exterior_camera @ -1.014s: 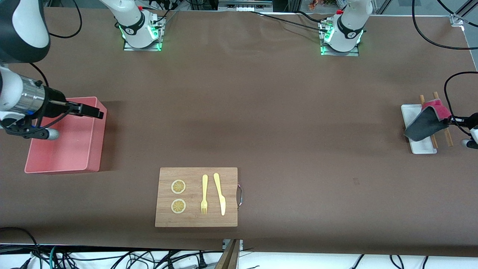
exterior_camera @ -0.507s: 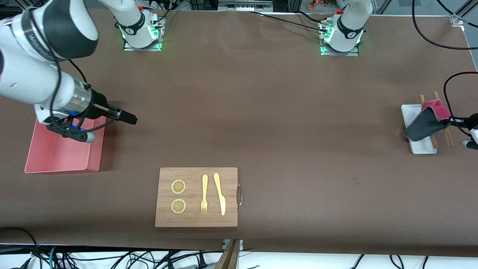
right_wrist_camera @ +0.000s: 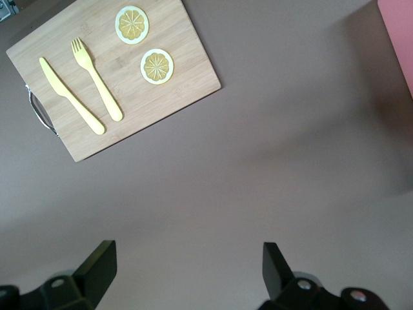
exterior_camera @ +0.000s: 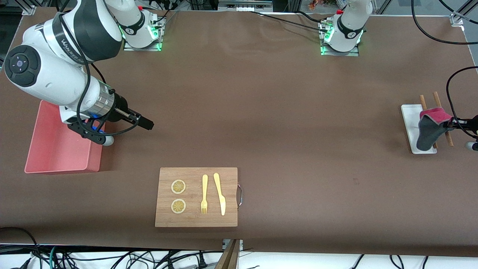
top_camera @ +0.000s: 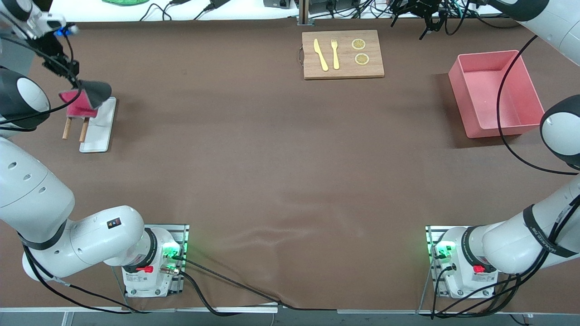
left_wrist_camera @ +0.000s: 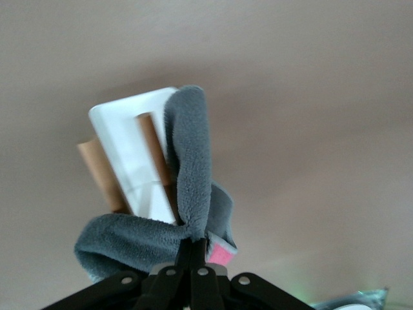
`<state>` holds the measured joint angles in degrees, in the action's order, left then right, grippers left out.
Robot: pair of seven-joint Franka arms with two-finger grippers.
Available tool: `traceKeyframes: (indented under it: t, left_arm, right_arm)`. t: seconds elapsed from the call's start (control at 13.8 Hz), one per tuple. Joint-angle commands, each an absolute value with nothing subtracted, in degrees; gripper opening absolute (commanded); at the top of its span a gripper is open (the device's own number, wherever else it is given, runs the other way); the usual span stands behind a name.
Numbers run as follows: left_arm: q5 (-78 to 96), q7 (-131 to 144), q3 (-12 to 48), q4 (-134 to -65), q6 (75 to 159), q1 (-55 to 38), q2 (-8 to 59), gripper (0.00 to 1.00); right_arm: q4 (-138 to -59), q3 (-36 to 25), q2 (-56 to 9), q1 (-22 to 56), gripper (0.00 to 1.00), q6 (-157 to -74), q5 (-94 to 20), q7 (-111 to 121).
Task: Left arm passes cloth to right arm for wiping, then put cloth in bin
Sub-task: 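Carry the cloth toward the table middle while the right gripper approaches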
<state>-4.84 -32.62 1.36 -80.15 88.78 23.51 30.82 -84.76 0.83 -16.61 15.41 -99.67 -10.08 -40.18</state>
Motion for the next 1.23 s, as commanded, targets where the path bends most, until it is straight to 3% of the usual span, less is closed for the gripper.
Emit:
traceKeyframes:
  t: [0.0, 0.51, 0.72, 1.16]
  left_arm:
    - [-1.86, -28.31, 1.49, -74.19, 81.14, 17.6, 30.41, 0.0]
    - [16.57, 1.52, 1.67, -67.86, 70.67, 0.73, 30.32, 0.0]
    - [24.68, 11.93, 1.49, -62.69, 71.28, -5.17, 32.42, 0.0]
    - [47.17, 41.45, 1.49, -62.14, 79.17, -12.82, 34.62, 0.0]
  right_arm:
    - [-84.9, 0.53, -16.26, 15.56, 1.0, -99.93, -10.81, -40.87]
    - [-84.81, 0.62, -16.35, 15.64, 1.0, -100.11, -10.9, -42.53]
    - [-84.81, 0.88, -16.96, 17.31, 1.0, -102.47, -10.99, -50.33]
    - [-84.81, 0.88, -17.84, 19.34, 1.0, -105.29, -20.54, -60.55]
